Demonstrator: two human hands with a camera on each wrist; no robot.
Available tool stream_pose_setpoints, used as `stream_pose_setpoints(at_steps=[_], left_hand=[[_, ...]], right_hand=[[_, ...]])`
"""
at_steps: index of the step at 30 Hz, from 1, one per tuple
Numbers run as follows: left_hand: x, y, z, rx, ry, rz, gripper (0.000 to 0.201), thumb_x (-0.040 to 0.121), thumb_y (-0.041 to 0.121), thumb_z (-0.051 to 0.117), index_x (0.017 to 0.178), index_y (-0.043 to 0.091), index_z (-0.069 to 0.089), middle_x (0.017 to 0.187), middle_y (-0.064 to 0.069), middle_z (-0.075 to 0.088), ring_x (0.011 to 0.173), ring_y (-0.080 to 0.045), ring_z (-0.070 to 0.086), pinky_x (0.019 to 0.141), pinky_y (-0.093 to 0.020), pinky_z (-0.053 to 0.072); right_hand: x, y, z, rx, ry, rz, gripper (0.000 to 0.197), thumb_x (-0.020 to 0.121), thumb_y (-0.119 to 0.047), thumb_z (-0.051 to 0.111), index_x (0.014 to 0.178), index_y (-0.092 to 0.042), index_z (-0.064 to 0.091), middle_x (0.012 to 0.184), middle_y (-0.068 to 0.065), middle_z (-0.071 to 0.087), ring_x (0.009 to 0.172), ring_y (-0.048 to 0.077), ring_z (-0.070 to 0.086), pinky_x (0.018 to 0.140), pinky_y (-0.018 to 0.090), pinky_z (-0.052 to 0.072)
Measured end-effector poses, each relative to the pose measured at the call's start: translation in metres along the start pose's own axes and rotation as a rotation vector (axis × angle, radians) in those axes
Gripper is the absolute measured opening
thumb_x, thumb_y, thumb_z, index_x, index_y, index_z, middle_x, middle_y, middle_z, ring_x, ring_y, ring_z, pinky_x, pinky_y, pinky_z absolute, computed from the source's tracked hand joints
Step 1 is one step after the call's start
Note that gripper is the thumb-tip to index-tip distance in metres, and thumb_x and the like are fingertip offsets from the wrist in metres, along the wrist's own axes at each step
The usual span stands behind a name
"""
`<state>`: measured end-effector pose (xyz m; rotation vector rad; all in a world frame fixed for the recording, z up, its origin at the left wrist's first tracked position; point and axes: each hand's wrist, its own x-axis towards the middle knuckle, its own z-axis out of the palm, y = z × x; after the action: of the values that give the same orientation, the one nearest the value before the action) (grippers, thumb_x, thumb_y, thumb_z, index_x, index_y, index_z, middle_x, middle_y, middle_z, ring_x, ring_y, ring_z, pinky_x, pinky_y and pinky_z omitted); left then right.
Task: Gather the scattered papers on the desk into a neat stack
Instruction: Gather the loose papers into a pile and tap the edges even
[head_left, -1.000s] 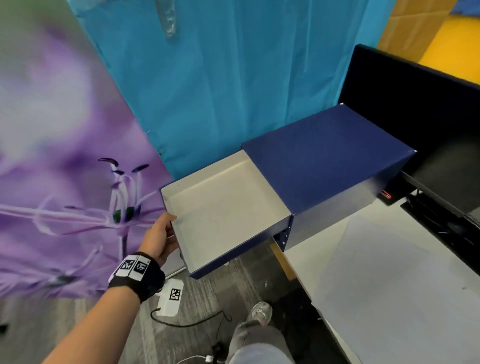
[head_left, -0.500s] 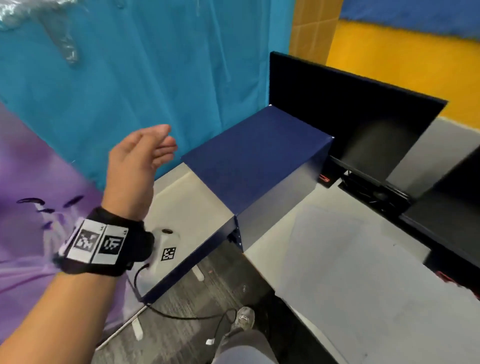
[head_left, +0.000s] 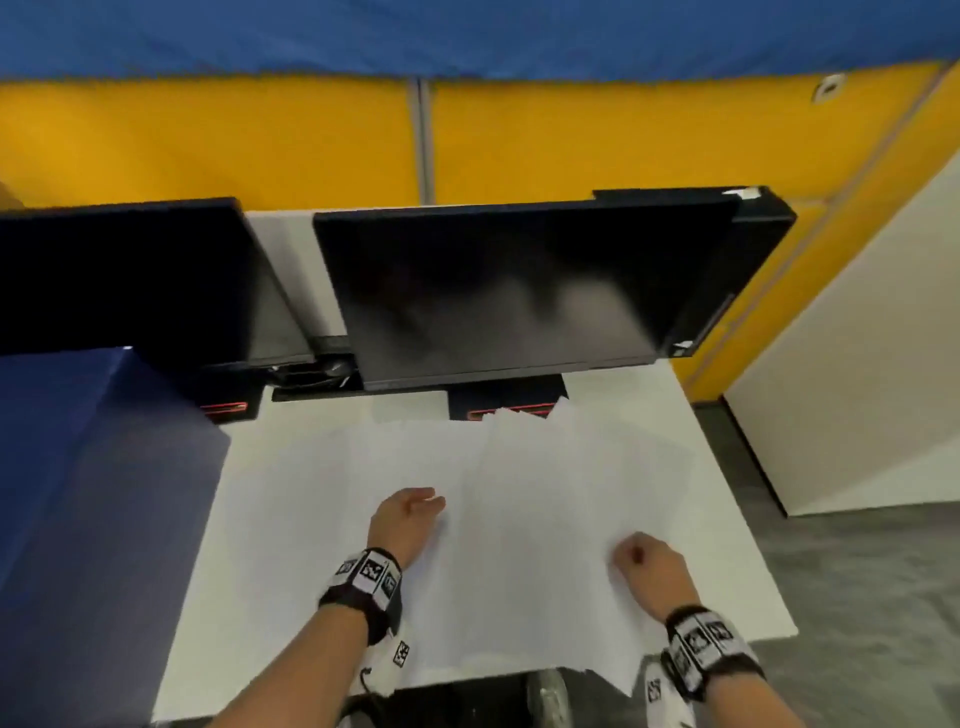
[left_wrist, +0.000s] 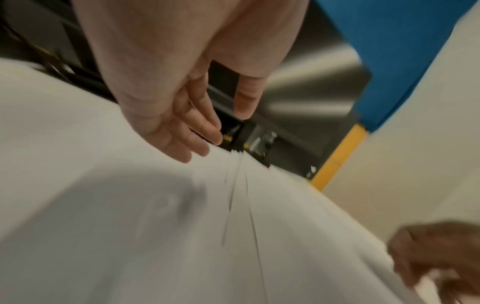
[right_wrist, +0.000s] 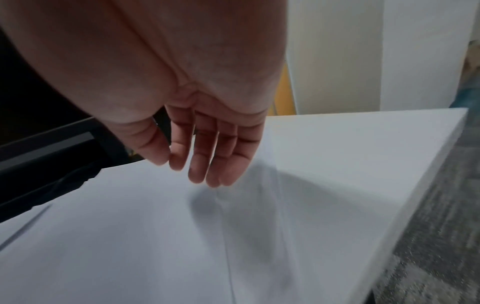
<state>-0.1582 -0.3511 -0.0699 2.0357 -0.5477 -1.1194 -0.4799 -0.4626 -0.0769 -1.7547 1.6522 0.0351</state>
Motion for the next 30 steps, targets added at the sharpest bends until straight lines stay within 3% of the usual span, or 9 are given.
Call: stream_pose_setpoints(at_steps=[3, 6, 9, 12, 16, 19, 23, 26, 30], left_hand=[[0.013, 0.003, 0.035, 0.113, 0.011, -0.019, 0.03, 0.084, 0.033, 0.07, 0.112, 0.022, 0.07, 0.099, 0.006, 0.069, 0.093, -0.017, 0.063, 0.084, -0.023, 0.043], [0.029, 0.001, 0.044, 0.166, 0.02, -0.056, 0.041, 0.081, 0.04, 0.069, 0.118, 0.022, 0.067, 0.089, 0.013, 0.066, 0.086, -0.015, 0.064, 0.085, -0.028, 0.048], [0.042, -0.005, 0.042, 0.214, 0.034, -0.047, 0.046, 0.083, 0.045, 0.07, 0.121, 0.02, 0.065, 0.088, 0.016, 0.062, 0.09, -0.016, 0.062, 0.088, -0.027, 0.047], [0.047, -0.007, 0.042, 0.222, 0.041, -0.04, 0.045, 0.08, 0.049, 0.073, 0.116, 0.023, 0.066, 0.088, 0.017, 0.063, 0.092, -0.015, 0.062, 0.088, -0.026, 0.046], [0.048, -0.005, 0.052, 0.263, 0.054, -0.008, 0.033, 0.079, 0.048, 0.074, 0.105, 0.028, 0.07, 0.087, 0.013, 0.068, 0.085, -0.01, 0.064, 0.08, -0.021, 0.045], [0.043, -0.003, 0.058, 0.294, 0.069, 0.032, 0.02, 0.085, 0.035, 0.07, 0.103, 0.026, 0.073, 0.082, 0.012, 0.068, 0.08, -0.01, 0.062, 0.085, -0.022, 0.049], [0.041, -0.003, 0.047, 0.316, 0.101, 0.043, 0.022, 0.086, 0.029, 0.068, 0.108, 0.024, 0.072, 0.08, 0.013, 0.066, 0.081, -0.01, 0.063, 0.084, -0.02, 0.049], [0.038, -0.007, 0.027, 0.349, 0.126, 0.015, 0.027, 0.084, 0.04, 0.068, 0.108, 0.027, 0.069, 0.085, 0.016, 0.066, 0.083, -0.009, 0.063, 0.079, -0.017, 0.043], [0.028, -0.014, 0.026, 0.466, 0.024, -0.028, 0.029, 0.083, 0.047, 0.064, 0.104, 0.028, 0.066, 0.091, 0.014, 0.067, 0.087, -0.011, 0.064, 0.082, -0.021, 0.048]], right_hand=[[0.024, -0.005, -0.003, 0.066, 0.067, 0.036, 0.018, 0.093, -0.021, 0.055, 0.1, -0.008, 0.066, 0.104, 0.015, 0.071, 0.099, 0.032, 0.065, 0.083, 0.03, 0.046], [0.053, 0.013, -0.016, 0.062, 0.175, 0.113, 0.039, 0.089, -0.026, 0.06, 0.123, -0.007, 0.06, 0.122, 0.017, 0.063, 0.115, 0.035, 0.057, 0.098, 0.037, 0.043], [0.086, 0.038, -0.038, 0.066, 0.276, 0.392, 0.068, 0.086, -0.038, 0.062, 0.142, -0.006, 0.042, 0.139, 0.023, 0.043, 0.128, 0.041, 0.041, 0.103, 0.047, 0.039], [0.12, 0.043, -0.053, 0.092, 0.281, 0.513, 0.076, 0.086, -0.046, 0.061, 0.144, -0.003, 0.037, 0.143, 0.025, 0.033, 0.132, 0.044, 0.035, 0.107, 0.049, 0.035], [0.152, 0.012, -0.048, 0.105, 0.204, 0.348, 0.061, 0.093, -0.033, 0.053, 0.147, -0.009, 0.037, 0.145, 0.024, 0.032, 0.132, 0.045, 0.038, 0.11, 0.048, 0.034], [0.151, -0.021, -0.021, 0.124, 0.14, 0.203, 0.054, 0.096, -0.023, 0.048, 0.146, -0.007, 0.038, 0.141, 0.023, 0.035, 0.128, 0.043, 0.041, 0.11, 0.047, 0.034], [0.14, -0.053, 0.01, 0.164, 0.035, 0.0, 0.065, 0.094, -0.027, 0.056, 0.151, -0.01, 0.029, 0.143, 0.019, 0.036, 0.133, 0.039, 0.039, 0.114, 0.045, 0.031], [0.131, -0.042, 0.003, 0.093, 0.187, 0.168, 0.082, 0.087, -0.038, 0.063, 0.152, -0.008, 0.023, 0.149, 0.019, 0.032, 0.135, 0.041, 0.033, 0.111, 0.053, 0.032], [0.11, -0.026, 0.004, 0.009, 0.237, 0.481, 0.073, 0.083, -0.039, 0.062, 0.14, -0.003, 0.035, 0.139, 0.023, 0.033, 0.125, 0.043, 0.036, 0.102, 0.053, 0.038]])
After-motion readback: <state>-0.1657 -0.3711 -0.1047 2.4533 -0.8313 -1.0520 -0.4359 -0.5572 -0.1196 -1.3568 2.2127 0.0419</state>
